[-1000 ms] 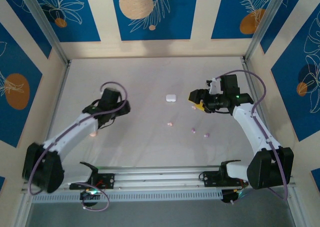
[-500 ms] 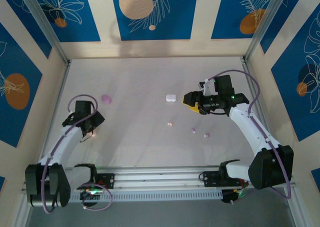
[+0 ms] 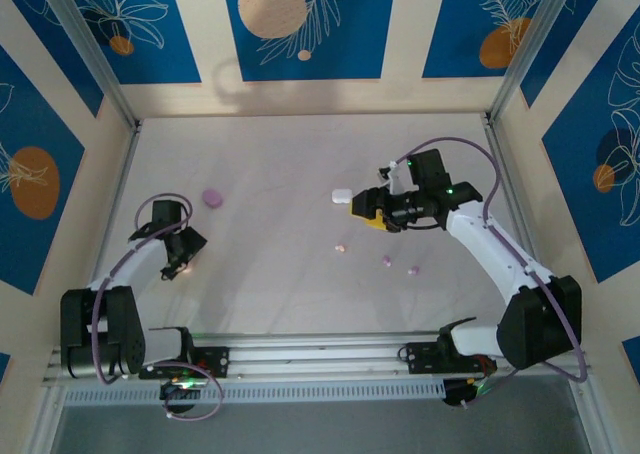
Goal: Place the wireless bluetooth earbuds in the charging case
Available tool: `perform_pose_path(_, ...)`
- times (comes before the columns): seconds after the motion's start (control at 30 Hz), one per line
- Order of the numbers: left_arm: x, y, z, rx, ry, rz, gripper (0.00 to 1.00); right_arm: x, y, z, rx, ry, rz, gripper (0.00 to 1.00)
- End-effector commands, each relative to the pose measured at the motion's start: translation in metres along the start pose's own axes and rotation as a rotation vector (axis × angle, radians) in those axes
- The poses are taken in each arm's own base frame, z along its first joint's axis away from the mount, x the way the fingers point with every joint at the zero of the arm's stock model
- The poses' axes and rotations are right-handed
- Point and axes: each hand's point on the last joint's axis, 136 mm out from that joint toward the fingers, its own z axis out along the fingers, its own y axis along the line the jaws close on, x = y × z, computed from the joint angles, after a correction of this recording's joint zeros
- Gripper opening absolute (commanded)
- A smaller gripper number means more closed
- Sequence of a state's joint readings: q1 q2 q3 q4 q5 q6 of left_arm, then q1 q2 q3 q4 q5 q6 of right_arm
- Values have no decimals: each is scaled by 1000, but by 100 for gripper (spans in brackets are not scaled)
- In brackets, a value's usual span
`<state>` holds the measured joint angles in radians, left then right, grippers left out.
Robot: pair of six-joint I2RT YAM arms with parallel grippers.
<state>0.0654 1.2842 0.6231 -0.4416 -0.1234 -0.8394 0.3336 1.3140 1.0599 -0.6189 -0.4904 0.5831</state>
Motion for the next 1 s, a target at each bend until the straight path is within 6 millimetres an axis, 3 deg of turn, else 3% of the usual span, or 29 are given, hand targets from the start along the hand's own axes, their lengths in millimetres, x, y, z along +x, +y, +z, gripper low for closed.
perform_pose_path(0.0,-1,3,9,-8,4,-37,78,3,21,9,-29,29,-65,69)
perform_pose_path(0.17,1,6,18,-27,23,-41,73,10,31,27,-31,78,-89,69)
perform_pose_path(0.3,3,4,21,-17,37,-35,62,13,34,36,-25,99,-102,69)
perform_pose_path(0.47,10,-3,19,32,67,-21,42,14,33,39,-9,107,-99,69)
perform_pose_path(0.63,21,-10,13,76,113,-7,37,14,30,38,6,102,-93,69)
perform_pose_path(0.77,43,-24,5,127,151,13,39,15,25,37,34,88,-85,69)
perform_pose_path(0.97,108,-66,-16,204,166,109,40,12,9,32,104,40,-57,69)
